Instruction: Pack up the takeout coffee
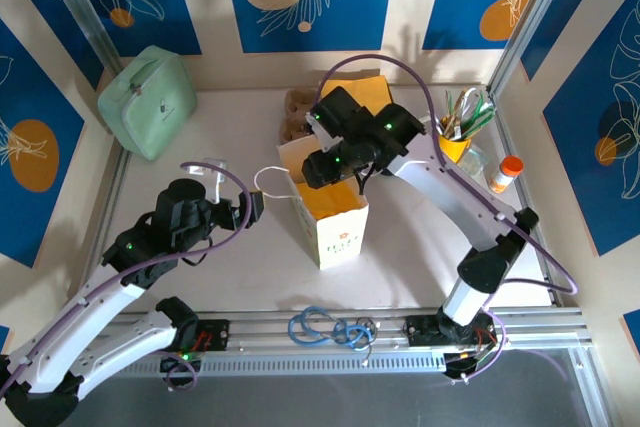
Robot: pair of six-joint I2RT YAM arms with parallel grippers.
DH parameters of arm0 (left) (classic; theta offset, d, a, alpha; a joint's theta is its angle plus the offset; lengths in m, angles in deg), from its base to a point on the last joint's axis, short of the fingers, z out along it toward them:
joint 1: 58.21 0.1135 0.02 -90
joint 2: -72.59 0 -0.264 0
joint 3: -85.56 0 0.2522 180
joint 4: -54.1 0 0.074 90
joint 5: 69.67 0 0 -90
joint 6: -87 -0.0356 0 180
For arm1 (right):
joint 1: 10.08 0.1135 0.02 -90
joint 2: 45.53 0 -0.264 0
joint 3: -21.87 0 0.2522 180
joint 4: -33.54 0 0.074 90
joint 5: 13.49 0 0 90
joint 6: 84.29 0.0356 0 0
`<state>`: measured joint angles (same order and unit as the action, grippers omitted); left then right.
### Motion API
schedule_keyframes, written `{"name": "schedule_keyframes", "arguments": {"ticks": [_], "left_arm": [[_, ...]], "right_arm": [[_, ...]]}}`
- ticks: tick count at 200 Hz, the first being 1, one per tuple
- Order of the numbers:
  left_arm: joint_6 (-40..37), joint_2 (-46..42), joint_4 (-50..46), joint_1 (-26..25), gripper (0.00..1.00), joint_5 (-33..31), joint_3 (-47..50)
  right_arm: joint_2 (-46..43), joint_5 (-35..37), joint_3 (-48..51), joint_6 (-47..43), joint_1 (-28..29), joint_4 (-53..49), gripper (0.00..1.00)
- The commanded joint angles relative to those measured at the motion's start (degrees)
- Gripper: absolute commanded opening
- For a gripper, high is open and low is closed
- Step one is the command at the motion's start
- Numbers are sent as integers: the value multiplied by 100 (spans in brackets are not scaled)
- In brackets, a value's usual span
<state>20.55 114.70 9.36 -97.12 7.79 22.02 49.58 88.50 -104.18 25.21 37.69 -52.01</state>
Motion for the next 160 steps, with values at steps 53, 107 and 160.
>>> {"name": "schedule_keyframes", "arguments": {"ticks": [53, 107, 160], "left_arm": [[-172, -53, -125, -45, 99, -99, -422], [-251, -18, -153, -46, 99, -175, -579], [-611, -151, -167, -46, 99, -1403, -755]], "right_arm": [[-731, -294, -142, -83, -133, 79, 56], [-1226, -270, 242, -66, -530, 253, 57], [-2367, -177, 1450, -3, -1413, 1018, 68]]}}
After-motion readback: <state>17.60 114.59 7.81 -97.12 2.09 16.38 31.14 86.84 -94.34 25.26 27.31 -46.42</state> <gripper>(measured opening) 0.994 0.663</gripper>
